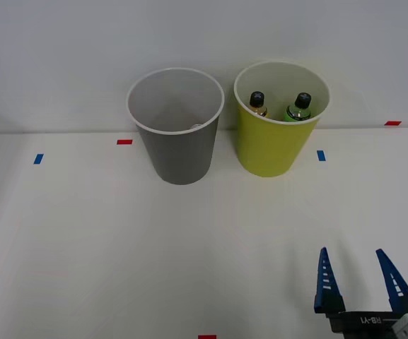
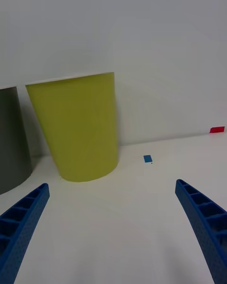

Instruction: Put cans in the gray bin, plastic bottles in the light green bin

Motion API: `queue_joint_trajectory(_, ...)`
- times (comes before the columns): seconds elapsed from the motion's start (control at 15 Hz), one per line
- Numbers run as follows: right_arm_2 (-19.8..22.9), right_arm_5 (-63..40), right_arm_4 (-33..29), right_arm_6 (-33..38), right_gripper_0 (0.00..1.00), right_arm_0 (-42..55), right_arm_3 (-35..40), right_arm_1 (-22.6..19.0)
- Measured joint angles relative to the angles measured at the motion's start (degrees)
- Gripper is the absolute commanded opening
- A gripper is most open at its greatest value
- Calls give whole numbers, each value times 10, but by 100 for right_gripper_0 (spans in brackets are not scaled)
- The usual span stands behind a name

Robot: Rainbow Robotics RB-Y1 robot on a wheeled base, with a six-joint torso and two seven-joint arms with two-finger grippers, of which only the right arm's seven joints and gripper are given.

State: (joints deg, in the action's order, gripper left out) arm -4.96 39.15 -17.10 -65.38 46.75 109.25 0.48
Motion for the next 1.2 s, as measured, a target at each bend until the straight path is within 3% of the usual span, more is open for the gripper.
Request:
queue_joint_trajectory(0.47,-56,-3,1,-39,91,21,0,-32)
queue_joint_trajectory(0.8,-107,-3,177,-228,92,28,0,-66)
queue_joint_trajectory(1.2,-152,13,274,-327,91,52,0,-103)
